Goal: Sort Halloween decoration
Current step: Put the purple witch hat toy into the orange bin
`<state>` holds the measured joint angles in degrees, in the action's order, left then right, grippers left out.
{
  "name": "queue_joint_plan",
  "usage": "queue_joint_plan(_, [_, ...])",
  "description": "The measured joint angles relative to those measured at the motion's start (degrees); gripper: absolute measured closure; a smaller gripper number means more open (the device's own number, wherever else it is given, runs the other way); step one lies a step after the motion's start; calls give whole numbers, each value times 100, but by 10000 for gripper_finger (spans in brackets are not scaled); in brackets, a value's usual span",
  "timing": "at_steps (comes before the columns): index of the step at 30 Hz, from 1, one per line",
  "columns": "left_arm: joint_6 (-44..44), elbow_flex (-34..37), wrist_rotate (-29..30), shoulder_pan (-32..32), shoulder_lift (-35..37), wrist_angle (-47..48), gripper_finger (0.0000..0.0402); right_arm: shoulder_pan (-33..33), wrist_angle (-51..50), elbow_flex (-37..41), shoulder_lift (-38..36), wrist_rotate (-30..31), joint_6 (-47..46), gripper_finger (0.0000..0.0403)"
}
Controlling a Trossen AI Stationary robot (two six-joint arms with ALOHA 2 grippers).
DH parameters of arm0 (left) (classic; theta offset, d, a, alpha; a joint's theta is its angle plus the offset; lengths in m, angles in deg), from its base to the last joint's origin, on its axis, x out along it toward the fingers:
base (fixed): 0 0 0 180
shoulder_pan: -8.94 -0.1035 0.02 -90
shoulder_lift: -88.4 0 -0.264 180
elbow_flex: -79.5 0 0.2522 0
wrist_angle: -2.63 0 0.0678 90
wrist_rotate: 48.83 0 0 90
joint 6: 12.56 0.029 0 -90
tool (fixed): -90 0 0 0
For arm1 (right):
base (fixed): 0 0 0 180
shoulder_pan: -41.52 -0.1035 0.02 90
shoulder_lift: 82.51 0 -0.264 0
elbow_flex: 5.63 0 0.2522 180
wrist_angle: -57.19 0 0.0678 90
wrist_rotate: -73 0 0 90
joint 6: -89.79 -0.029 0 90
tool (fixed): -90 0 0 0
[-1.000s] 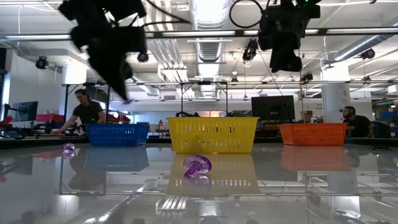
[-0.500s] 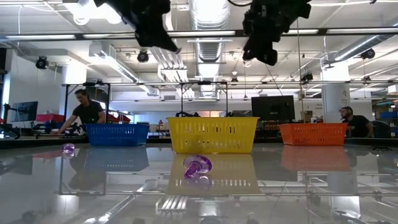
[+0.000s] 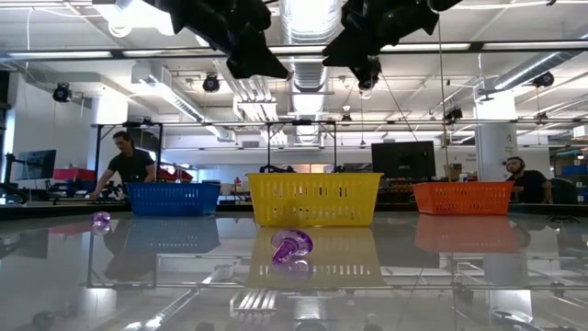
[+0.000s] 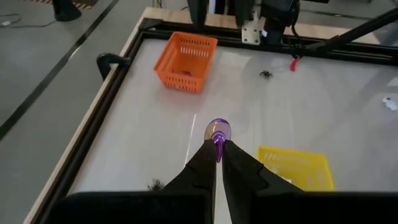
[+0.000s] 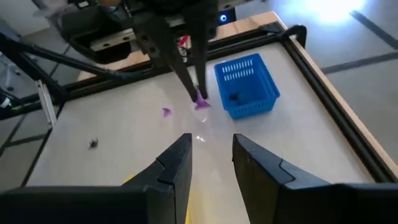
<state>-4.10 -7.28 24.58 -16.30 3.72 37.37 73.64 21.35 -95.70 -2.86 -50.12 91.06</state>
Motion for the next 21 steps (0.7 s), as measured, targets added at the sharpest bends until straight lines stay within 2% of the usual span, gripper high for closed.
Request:
queue_joint_plan(7, [310, -453, -132, -56, -377, -11, 402, -27, 75, 4, 335, 10, 114, 307])
queue_joint_plan(11, [440, -643, -493, -94, -521, -1, 401, -25, 189, 4, 466, 11, 48, 310])
queue_joint_plan(21, [456, -600, -551, -336, -650, 25, 401, -140, 200, 4, 522, -10, 74, 294])
